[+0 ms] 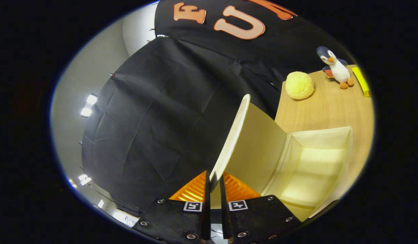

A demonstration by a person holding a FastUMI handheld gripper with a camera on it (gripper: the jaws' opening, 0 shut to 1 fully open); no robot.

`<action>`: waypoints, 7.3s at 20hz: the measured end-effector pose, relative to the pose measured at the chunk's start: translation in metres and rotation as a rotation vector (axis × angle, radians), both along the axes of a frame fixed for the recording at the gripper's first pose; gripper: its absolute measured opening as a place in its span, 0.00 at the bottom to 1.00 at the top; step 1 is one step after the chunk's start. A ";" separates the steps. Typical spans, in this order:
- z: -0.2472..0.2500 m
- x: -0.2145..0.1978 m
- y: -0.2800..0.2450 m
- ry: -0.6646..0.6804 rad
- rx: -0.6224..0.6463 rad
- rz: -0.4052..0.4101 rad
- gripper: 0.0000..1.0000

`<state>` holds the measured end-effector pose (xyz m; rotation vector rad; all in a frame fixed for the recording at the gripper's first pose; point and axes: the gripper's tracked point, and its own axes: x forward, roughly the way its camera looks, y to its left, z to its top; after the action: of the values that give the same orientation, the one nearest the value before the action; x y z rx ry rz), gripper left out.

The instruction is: Open the storage box then place both shoes into the box .Put the left shoe in first, then the right shoe, with the right side of both shoes facing outward in a uniform manner.

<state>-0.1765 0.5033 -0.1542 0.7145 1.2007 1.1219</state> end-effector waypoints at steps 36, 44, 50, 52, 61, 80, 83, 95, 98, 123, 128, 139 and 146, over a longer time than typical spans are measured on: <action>-0.187 0.020 -0.247 -0.362 -0.718 -0.198 0.85; -0.234 -0.002 -0.365 -0.316 -0.978 -0.246 0.85; -0.277 -0.004 -0.393 -0.314 -1.053 -0.225 0.74; -0.297 -0.001 -0.400 -0.302 -1.098 -0.227 0.64; -0.325 0.020 -0.397 -0.271 -1.120 -0.257 0.25; -0.145 0.053 -0.322 -0.283 -0.952 -0.314 0.03; -0.118 0.063 -0.284 -0.324 -0.911 -0.293 0.03; -0.138 0.043 -0.132 -0.301 -0.884 -0.133 0.03; -0.165 0.035 -0.113 -0.267 -0.916 -0.116 0.03; -0.178 -0.033 -0.089 -0.003 -0.672 0.069 0.36; -0.143 -0.015 -0.143 -0.088 -0.575 -0.010 0.71; -0.178 0.001 -0.333 0.012 -0.709 -0.270 0.96; -0.215 -0.011 -0.440 0.024 -0.836 -0.319 0.96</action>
<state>-0.1877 0.0629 -0.3694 0.2496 1.3689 0.2817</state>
